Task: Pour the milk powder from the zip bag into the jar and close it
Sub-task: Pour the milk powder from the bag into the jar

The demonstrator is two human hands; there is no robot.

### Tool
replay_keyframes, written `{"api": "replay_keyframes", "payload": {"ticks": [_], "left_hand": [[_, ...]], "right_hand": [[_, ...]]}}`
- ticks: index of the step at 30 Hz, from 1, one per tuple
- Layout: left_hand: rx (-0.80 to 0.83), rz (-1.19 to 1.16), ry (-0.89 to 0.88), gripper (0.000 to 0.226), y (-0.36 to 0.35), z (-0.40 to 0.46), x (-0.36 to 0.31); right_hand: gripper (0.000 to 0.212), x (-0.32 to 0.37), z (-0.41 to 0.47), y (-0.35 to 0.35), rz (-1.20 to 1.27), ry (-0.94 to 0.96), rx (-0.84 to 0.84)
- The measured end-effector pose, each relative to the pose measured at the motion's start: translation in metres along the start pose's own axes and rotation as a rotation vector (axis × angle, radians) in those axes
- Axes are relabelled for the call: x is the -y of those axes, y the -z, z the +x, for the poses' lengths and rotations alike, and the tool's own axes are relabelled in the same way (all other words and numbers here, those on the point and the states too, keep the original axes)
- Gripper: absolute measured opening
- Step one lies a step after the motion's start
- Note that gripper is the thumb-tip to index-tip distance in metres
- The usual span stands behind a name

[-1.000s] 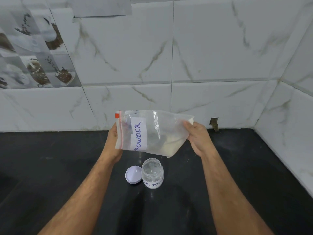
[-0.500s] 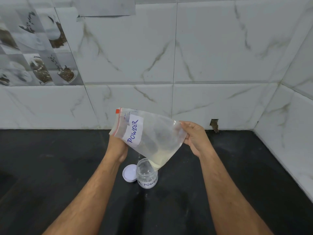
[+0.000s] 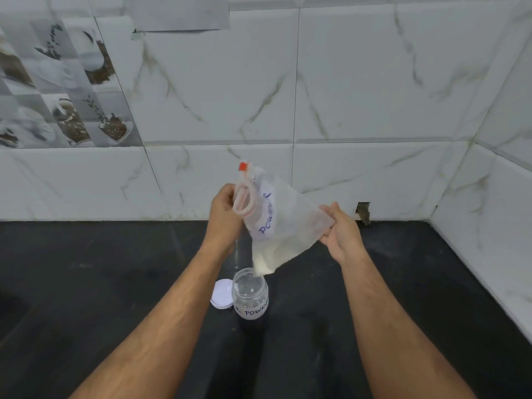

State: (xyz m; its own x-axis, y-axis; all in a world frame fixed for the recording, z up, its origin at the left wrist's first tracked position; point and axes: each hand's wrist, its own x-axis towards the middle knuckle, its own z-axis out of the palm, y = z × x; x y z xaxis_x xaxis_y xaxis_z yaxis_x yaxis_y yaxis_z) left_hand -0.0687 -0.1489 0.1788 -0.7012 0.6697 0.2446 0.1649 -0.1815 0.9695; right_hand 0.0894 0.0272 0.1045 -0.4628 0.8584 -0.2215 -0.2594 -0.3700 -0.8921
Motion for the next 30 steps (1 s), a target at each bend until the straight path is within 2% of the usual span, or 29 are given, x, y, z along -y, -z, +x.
{"api": "replay_keyframes", "payload": {"ticks": [5, 9, 13, 18, 24, 28, 30], "left_hand": [[-0.064, 0.128, -0.097, 0.018, -0.042, 0.015, -0.024], [-0.203, 0.159, -0.128, 0.029, -0.069, 0.020, -0.043], [-0.286, 0.350, -0.140, 0.026, -0.089, 0.021, -0.060], [-0.262, 0.466, -0.089, 0.021, -0.102, 0.024, -0.064], [-0.127, 0.303, -0.082, 0.022, -0.079, 0.021, -0.056], [0.006, 0.267, -0.013, 0.028, -0.043, 0.010, -0.029], [0.112, 0.290, 0.058, 0.018, -0.018, 0.003, -0.011]], "right_hand": [[0.068, -0.042, -0.013, -0.001, 0.514, -0.119, -0.007], [0.093, -0.077, -0.038, -0.012, 0.770, -0.141, 0.046], [0.131, -0.077, -0.057, -0.036, 0.996, -0.082, 0.081], [0.130, -0.051, -0.053, -0.045, 1.158, 0.065, 0.088], [0.127, -0.025, -0.039, -0.016, 1.247, 0.282, 0.305], [0.119, -0.015, -0.032, 0.001, 1.261, 0.280, 0.301], [0.116, -0.015, -0.030, 0.009, 1.191, 0.219, 0.245]]}}
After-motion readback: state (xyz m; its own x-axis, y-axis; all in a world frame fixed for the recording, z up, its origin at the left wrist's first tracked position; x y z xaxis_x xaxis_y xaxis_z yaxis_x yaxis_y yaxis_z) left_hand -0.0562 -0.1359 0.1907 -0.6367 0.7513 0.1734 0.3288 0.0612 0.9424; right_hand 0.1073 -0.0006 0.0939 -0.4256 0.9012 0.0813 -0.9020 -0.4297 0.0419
